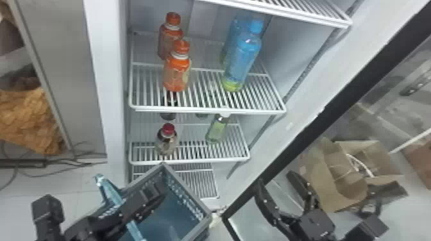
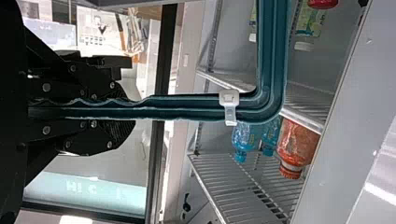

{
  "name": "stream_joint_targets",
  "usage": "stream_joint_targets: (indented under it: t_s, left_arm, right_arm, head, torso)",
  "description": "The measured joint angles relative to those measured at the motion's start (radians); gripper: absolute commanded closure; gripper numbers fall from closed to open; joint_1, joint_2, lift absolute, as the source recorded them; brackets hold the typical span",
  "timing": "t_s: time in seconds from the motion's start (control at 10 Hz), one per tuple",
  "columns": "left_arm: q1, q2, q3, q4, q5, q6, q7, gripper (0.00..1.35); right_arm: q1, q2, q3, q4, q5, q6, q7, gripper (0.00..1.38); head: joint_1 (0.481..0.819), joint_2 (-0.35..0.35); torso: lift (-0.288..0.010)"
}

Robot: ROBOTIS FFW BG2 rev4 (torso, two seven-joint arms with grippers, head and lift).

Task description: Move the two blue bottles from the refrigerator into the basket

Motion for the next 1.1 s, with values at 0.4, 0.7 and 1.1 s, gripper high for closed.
stream_joint_targets:
  t_s: [0.4,0.7,1.1]
  left_arm:
    - [0.002,0.0,-0.002,0.0,-0.005,0.003,0.003,1.2]
    - [0.002,0.002,0.0,0.0,-0.013,0.01,0.003,1.2]
    - [0.002,0.002,0.006,0.0,-0.013,0.015,0.001,1.2]
  right_arm:
    - [-0.005,0.0,0.004,0.008,-0.008,0.0,0.0,0.12]
    - [-0.012,-0.002,0.007,0.014,-0.014,0.0,0.0,0.12]
    - [-0.044,-0.007,0.017,0.001,-0.03,0.011,-0.003,0.12]
  head:
    - [0.695,-0.35]
    - [0.695,-0.35]
    - [0.695,-0.35]
  torso:
    - [0.0]
    - [0.0]
    - [0.0]
